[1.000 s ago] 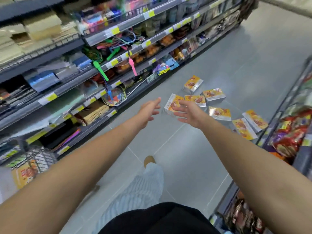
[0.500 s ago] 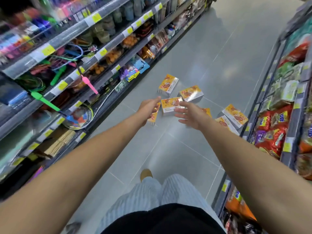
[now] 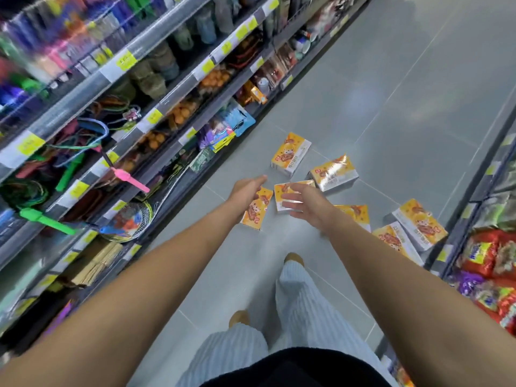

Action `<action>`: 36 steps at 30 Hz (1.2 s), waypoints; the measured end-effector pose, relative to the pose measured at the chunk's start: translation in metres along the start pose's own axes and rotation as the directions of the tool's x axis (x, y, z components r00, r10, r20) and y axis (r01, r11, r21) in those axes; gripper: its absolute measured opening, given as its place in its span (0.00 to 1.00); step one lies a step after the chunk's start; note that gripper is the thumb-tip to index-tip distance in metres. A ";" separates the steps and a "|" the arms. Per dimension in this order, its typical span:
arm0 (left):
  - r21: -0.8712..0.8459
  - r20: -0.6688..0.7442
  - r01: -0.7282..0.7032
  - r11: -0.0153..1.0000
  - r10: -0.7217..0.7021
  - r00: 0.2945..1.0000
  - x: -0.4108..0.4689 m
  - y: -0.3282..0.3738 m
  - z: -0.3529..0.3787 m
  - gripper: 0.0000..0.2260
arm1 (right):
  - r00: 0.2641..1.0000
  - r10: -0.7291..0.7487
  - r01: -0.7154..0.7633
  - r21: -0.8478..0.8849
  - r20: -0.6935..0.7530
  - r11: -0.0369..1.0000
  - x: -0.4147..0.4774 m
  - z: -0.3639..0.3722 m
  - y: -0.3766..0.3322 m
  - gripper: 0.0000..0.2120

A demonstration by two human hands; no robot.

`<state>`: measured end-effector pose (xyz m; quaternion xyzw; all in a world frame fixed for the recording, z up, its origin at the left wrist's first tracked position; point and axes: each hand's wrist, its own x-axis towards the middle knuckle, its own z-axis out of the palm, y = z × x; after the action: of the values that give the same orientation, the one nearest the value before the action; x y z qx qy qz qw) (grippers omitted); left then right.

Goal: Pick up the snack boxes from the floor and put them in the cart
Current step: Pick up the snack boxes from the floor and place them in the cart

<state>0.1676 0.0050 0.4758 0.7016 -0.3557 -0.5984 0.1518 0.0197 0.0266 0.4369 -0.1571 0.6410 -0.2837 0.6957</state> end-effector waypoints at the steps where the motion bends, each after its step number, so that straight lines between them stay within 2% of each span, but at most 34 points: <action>1: -0.004 -0.007 0.004 1.000 -0.004 1.000 0.013 0.009 0.005 0.19 | 1.000 0.014 -0.014 0.003 0.007 1.000 0.014 -0.003 -0.009 0.09; 6: -0.025 -0.050 0.080 0.996 -0.081 0.995 0.067 0.037 0.019 0.10 | 0.994 0.104 -0.104 0.004 0.025 0.995 0.073 -0.014 -0.041 0.05; 10: -0.024 -0.061 0.129 0.991 -0.130 0.990 0.104 0.039 0.015 0.08 | 0.984 0.175 -0.176 0.038 0.022 0.984 0.110 -0.013 -0.052 0.03; 12: -0.035 -0.066 0.144 0.989 -0.146 0.987 0.129 0.035 0.011 0.12 | 0.980 0.200 -0.200 0.050 0.005 0.979 0.131 -0.012 -0.052 0.06; 14: -0.012 -0.046 0.176 0.984 -0.176 0.983 0.166 0.027 0.006 0.09 | 0.977 0.211 -0.208 0.069 -0.035 0.976 0.164 -0.010 -0.051 0.13; 17: 0.002 -0.035 0.204 0.979 -0.204 0.978 0.213 0.008 0.004 0.09 | 0.971 0.227 -0.221 0.072 -0.079 0.973 0.199 -0.003 -0.045 0.17; 19: 0.024 -0.028 0.228 0.973 -0.227 0.973 0.255 -0.016 0.003 0.08 | 0.957 0.262 -0.254 0.082 -0.122 0.964 0.233 0.006 -0.030 0.18; 22: 0.046 -0.017 0.253 0.966 -0.253 0.967 0.316 -0.050 0.004 0.17 | 0.940 0.295 -0.285 0.081 -0.172 0.955 0.292 0.023 -0.002 0.15; 24: 0.069 0.007 0.275 0.959 -0.277 0.961 0.359 -0.078 0.004 0.20 | 0.930 0.326 -0.322 0.050 -0.168 0.945 0.336 0.034 0.020 0.08; 26: 0.059 0.020 0.293 0.954 -0.294 0.956 0.389 -0.104 0.001 0.14 | 0.916 0.357 -0.355 0.046 -0.183 0.934 0.367 0.041 0.038 0.04; 27: 0.048 0.008 0.306 0.951 -0.307 0.952 0.407 -0.119 0.000 0.12 | 0.909 0.364 -0.365 0.032 -0.202 0.930 0.386 0.043 0.051 0.04; 32: 0.108 -0.028 0.407 0.907 -0.406 0.913 0.491 -0.200 -0.001 0.24 | 0.880 0.413 -0.426 -0.005 -0.236 0.905 0.469 0.045 0.122 0.01; 36: 0.151 -0.009 0.419 0.895 -0.423 0.906 0.544 -0.248 0.013 0.27 | 0.861 0.443 -0.462 -0.019 -0.249 0.887 0.519 0.037 0.171 0.07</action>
<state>0.2510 -0.1885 -0.0837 0.7639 -0.2413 -0.5973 -0.0384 0.0981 -0.1535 -0.0748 0.0060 0.7491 -0.1040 0.6542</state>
